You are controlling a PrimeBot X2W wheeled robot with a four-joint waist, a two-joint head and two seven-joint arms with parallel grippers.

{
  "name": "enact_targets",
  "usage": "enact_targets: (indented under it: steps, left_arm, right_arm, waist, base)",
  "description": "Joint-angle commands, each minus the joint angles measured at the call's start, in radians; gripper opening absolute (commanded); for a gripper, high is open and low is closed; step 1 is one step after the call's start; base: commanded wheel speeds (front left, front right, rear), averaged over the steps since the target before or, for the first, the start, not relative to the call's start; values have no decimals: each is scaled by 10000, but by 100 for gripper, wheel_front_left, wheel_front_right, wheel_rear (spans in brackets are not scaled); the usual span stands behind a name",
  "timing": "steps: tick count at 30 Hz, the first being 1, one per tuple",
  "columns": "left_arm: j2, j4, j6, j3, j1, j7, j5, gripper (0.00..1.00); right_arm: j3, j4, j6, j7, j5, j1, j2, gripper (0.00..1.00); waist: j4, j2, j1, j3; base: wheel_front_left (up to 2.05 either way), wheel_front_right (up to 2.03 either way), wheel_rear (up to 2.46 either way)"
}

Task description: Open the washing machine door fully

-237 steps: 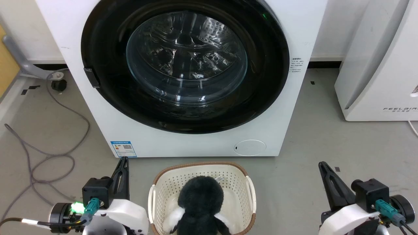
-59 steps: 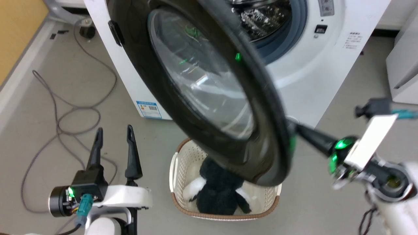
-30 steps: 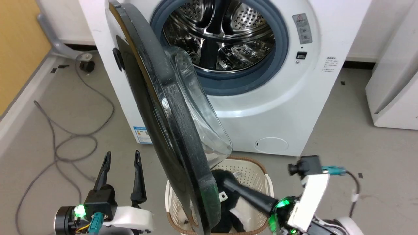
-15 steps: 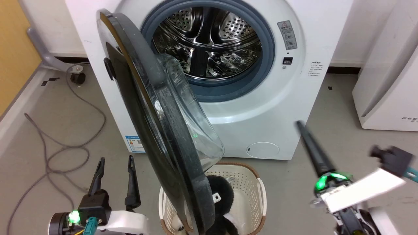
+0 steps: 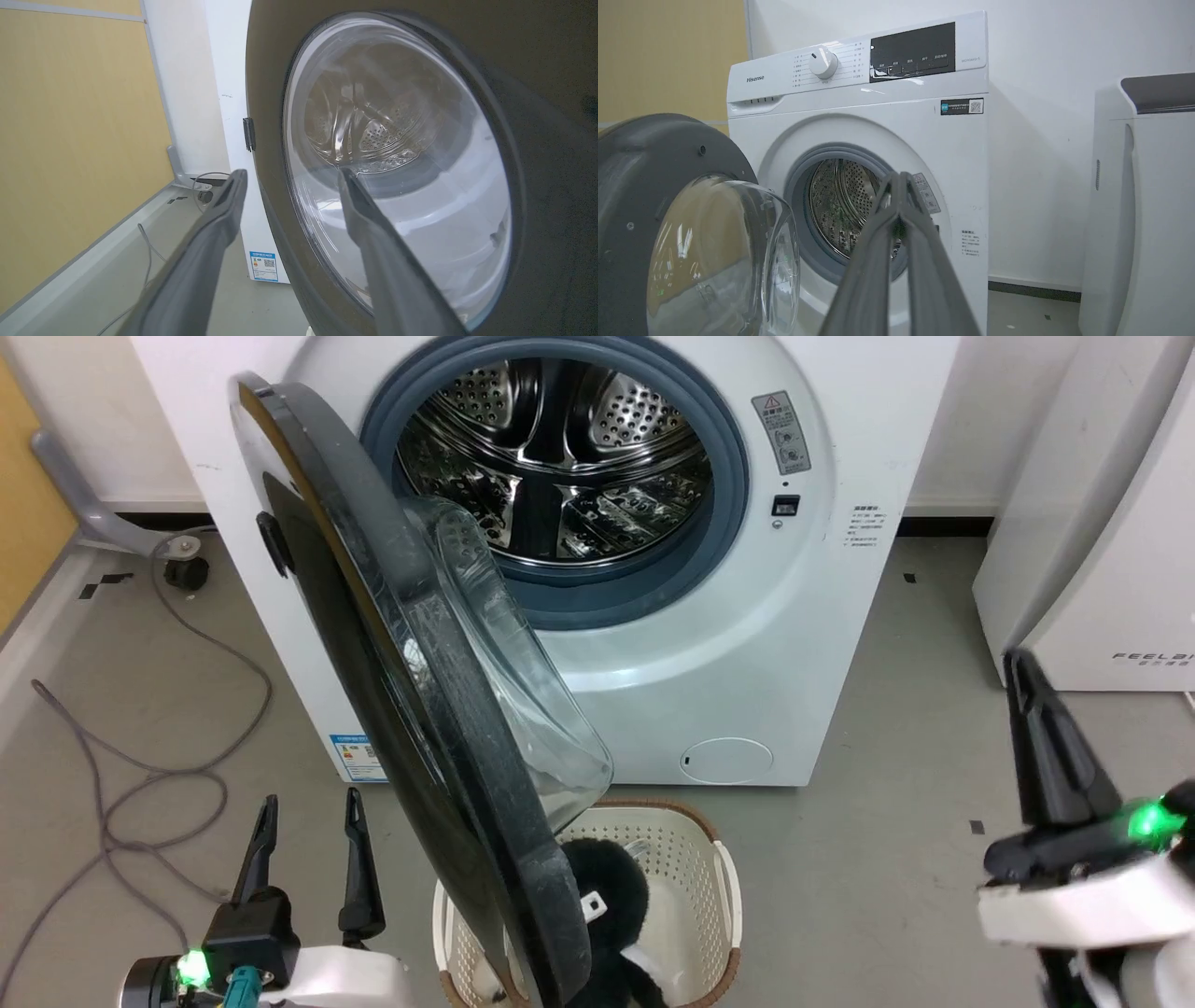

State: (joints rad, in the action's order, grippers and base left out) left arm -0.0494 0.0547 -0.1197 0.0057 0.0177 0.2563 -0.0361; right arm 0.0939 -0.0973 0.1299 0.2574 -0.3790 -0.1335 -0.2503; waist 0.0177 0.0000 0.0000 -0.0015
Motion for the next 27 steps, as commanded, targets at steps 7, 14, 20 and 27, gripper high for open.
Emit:
enact_targets:
  steps: [7, 14, 20, 27]
  left_arm:
    - [-10, -60, -16, -61, 61, 55, 78, 100]
    - [-10, -31, -1, -74, 75, 55, 77, 100]
    - [-9, -33, -18, -53, 58, 55, 80, 100]
    - [-15, -478, -83, 46, -59, 55, 145, 0]
  right_arm:
    - [-535, 76, 8, 42, 2306, 1401, 1022, 0]
    - [-771, 397, 8, 42, 2527, 2006, 1517, 0]
    - [-842, 670, 8, 43, 2510, 2195, 1701, 100]
    - [-875, 749, 8, 43, 2835, 2281, 1790, 100]
  waist:
    - [-21, 0, 0, 10]
    - [17, 0, 0, 5]
    - [69, 0, 0, -22]
    - [117, 0, 0, -73]
  base:
    - [0, 0, 0]
    - [0, 0, 0]
    - [0, 0, 0]
    - [0, 0, 0]
